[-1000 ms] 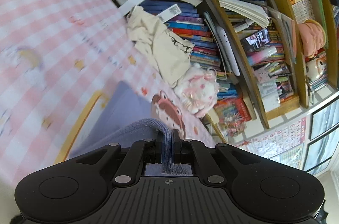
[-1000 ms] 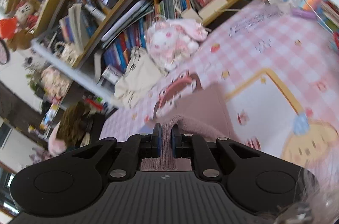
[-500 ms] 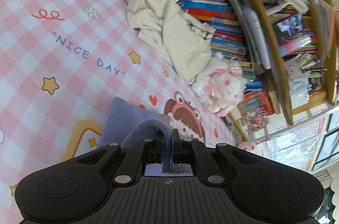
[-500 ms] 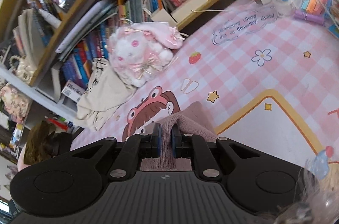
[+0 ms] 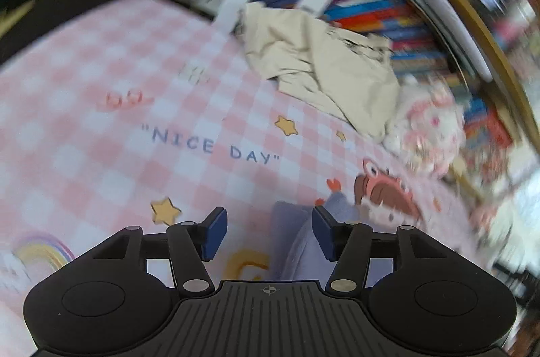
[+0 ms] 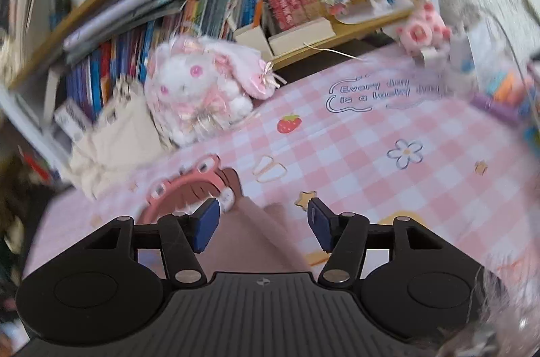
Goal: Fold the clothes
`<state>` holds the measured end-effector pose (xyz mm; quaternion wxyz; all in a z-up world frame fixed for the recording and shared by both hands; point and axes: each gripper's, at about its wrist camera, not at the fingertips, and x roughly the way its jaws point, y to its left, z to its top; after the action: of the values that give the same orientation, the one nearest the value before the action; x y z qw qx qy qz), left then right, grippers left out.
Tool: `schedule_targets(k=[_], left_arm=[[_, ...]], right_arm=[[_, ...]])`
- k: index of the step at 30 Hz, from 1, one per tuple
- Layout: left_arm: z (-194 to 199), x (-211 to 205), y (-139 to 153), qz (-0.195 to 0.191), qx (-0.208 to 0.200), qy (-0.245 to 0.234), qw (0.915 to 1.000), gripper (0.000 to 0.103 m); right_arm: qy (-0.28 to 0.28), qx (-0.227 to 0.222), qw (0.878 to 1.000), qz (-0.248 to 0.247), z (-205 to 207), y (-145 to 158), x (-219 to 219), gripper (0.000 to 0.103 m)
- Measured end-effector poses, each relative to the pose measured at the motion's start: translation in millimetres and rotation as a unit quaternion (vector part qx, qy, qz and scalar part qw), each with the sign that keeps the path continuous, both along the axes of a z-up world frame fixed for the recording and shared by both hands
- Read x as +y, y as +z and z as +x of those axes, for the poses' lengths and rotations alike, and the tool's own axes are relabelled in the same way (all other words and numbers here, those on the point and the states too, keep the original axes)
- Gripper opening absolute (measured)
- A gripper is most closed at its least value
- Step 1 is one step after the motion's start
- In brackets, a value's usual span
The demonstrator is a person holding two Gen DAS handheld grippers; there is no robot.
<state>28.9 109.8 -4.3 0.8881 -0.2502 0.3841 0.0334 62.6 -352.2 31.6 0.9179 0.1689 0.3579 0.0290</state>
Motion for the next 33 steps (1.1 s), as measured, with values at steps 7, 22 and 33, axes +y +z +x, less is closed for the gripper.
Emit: schedule_targets(k=[7,22,33], left_arm=[[14,-37,-9,0.089,-0.020,-0.094,0.9914,0.054],[46,-38,-7,0.076,-0.057,-0.118,0.9885,0.003],[59,-45,-24,0.136,0.002,-0.137,0.9812,0.019]], right_arm=[[0.043,0.018,0.996,-0.082,9,-25,20,0.056],[0.022,0.022,0.999,-0.021,39,-27,17,0.006],[0.029,0.086,0.993,-0.073,55,-45,22,0.034]])
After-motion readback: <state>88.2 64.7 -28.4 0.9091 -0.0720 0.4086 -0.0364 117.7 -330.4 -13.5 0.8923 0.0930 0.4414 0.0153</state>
